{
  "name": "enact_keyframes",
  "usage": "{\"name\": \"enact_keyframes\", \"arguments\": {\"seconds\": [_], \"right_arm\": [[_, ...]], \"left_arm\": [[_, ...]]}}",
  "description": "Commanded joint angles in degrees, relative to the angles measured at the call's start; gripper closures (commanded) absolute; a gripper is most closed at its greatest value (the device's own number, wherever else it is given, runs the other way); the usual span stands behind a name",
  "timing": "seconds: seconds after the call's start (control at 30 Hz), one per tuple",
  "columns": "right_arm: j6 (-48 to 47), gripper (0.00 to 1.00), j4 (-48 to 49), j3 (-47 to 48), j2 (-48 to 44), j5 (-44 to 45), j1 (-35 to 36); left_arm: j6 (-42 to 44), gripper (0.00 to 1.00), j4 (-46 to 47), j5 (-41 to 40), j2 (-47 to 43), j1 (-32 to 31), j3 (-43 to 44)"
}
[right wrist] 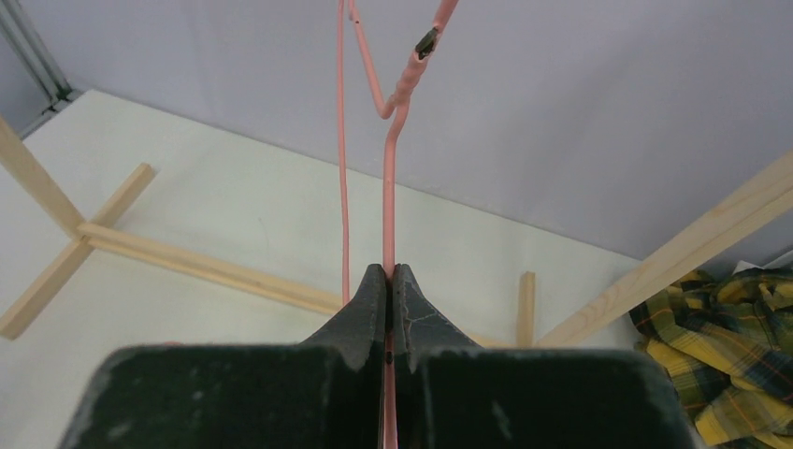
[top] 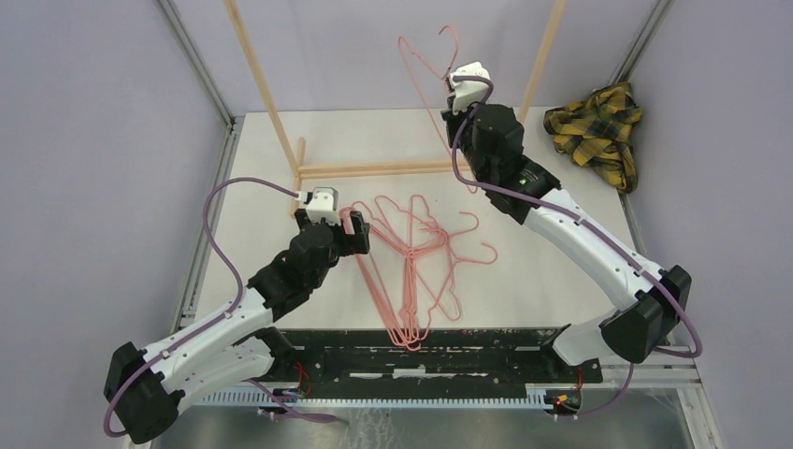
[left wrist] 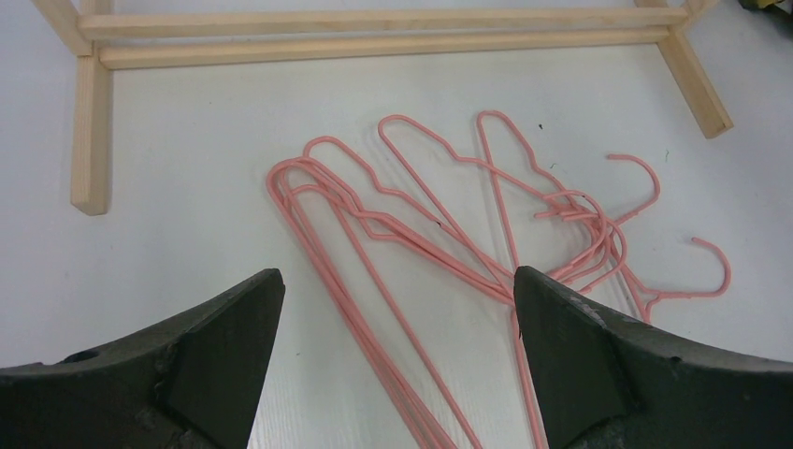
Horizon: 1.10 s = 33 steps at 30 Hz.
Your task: Organize the hangers
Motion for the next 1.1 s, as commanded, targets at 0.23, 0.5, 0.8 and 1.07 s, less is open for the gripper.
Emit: {"name": "enact_keyframes", "arguments": {"seconds": [0.23, 0.5, 0.8, 1.07], "right_arm": [[-2.41, 0.99, 13.90, 0.37, -4.67, -0.65, -0.80], [-2.93, 0.99, 12.37, 8.13, 1.86, -0.77, -3.87], [-1.30, 0.99, 9.59, 18.20, 10.54, -1.81, -7.55], [0.57, 0.99, 9.18, 20.92, 14.78, -1.03, -9.63]], "left_arm": [[-2.76, 0.01, 1.68, -3.70, -0.75, -0.10, -1.02], [-2.72, 0.01, 1.28, -4.06, -0.94, -0.12, -0.47], [-2.43, 0.01, -0.35, -5.77, -2.54, -0.11, -0.64], [-2.80, 0.01, -1.02, -5.55, -3.06, -0.14, -1.08]]}}
